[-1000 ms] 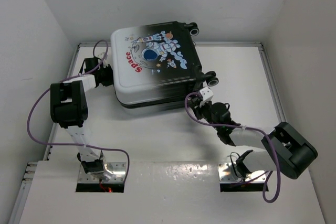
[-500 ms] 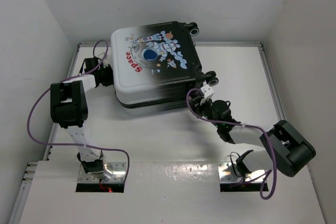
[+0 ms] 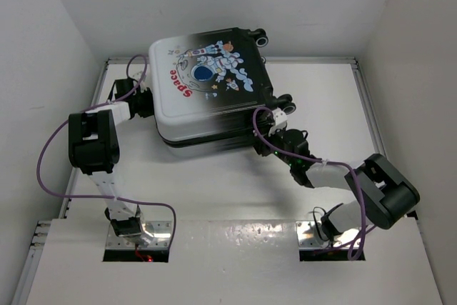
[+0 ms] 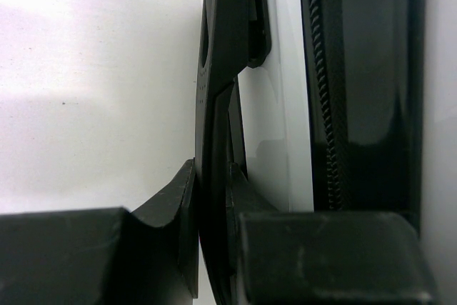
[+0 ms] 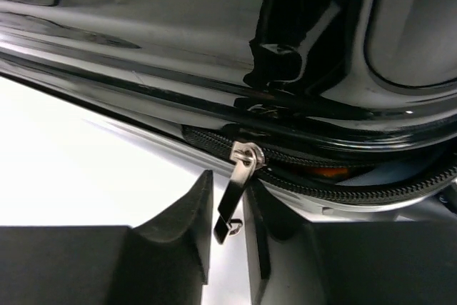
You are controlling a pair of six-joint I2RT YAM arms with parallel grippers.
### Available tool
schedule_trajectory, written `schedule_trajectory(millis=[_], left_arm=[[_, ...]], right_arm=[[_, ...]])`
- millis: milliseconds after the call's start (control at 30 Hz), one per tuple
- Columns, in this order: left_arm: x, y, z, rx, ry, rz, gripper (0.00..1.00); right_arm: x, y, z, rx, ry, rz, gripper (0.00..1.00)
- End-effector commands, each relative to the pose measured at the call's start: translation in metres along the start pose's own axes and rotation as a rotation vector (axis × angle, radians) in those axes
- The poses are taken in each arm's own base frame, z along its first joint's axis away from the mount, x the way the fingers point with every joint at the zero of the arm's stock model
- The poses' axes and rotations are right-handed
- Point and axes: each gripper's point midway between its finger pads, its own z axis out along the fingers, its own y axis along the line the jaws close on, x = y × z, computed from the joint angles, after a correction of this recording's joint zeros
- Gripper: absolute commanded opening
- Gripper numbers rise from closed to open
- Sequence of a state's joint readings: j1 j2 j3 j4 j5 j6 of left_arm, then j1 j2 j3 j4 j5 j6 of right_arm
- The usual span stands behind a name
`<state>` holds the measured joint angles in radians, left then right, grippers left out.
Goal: Pack the luggage
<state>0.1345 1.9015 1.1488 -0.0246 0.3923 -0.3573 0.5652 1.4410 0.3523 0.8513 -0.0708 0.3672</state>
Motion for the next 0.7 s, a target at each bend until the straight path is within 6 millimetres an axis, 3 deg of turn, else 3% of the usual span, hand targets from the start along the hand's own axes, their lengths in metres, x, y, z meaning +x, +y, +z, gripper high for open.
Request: schedule_trajectory(millis=[0, 67, 200, 333, 433, 600, 667], left_arm=[[0.074, 0.003, 0.004, 0.013, 0.225, -0.039, 0.09], [0.074, 0.003, 0.004, 0.013, 0.225, -0.039, 0.09], [0.074, 0.003, 0.004, 0.013, 0.225, -0.039, 0.09], [0.074, 0.003, 0.004, 0.013, 0.225, -0.039, 0.09], [0.074, 0.003, 0.004, 0.013, 0.225, -0.039, 0.09], [0.07, 0.013, -0.004, -0.044, 0.202, -0.027, 0.07], [0.068, 0.017, -0.007, -0.074, 0.19, -0.022, 0.06]], right_arm=[[-0.089, 0.015, 0.013, -0.04, -0.278, -0.002, 0.24], [-0.089, 0.014, 0.013, -0.035, -0.276, -0.007, 0.13], [-0.091, 0.008, 0.013, -0.007, -0.287, -0.017, 0.0], [-0.091, 0.006, 0.009, 0.007, -0.292, -0.054, 0.0], [-0.088, -0.007, 0.003, 0.076, -0.28, -0.11, 0.0], [-0.067, -0.048, -0.011, 0.279, -0.156, -0.253, 0.0], [-0.071, -0.057, -0.019, 0.313, -0.155, -0.297, 0.0]])
